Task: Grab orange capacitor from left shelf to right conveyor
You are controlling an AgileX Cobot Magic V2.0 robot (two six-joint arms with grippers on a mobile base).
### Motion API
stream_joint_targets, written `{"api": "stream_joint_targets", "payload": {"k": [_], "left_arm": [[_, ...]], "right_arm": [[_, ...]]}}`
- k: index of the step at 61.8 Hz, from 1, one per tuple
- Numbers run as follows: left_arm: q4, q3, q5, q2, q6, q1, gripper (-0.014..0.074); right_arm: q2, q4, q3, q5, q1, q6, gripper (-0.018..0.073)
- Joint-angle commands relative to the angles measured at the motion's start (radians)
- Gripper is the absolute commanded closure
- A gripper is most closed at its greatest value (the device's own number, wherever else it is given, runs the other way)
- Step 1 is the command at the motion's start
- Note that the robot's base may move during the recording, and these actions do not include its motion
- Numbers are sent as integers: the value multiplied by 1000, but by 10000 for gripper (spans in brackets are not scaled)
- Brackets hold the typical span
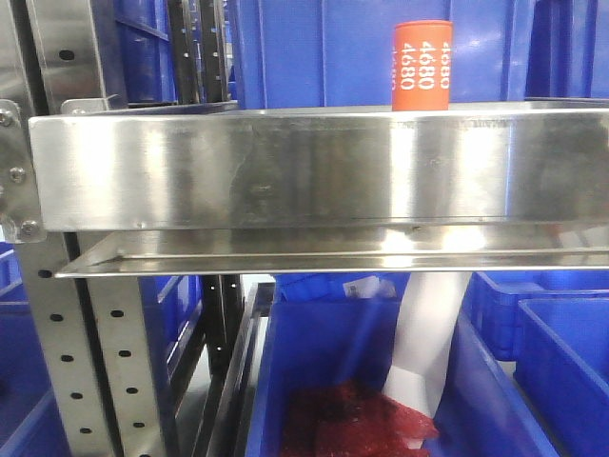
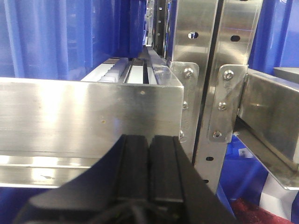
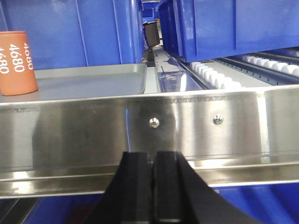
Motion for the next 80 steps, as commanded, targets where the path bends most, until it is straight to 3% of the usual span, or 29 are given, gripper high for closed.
{"api": "stream_joint_targets", "payload": {"k": [1, 49, 57, 74, 80], "left_arm": [[-2, -5, -90, -11, -2, -7, 723], [-2, -5, -90, -11, -2, -7, 723], [-2, -5, -90, -11, -2, -7, 723], [-2, -5, -90, -11, -2, -7, 723], [-2, -5, -90, -11, -2, -7, 723]], "right_arm": [[-13, 3, -5, -89, -5, -8, 504], [-13, 2, -5, -107, -5, -8, 504], [-13, 1, -18, -162, -4, -7, 504], [118, -3, -292, 22, -1, -7, 498], [241, -5, -390, 30, 16, -7, 433]]}}
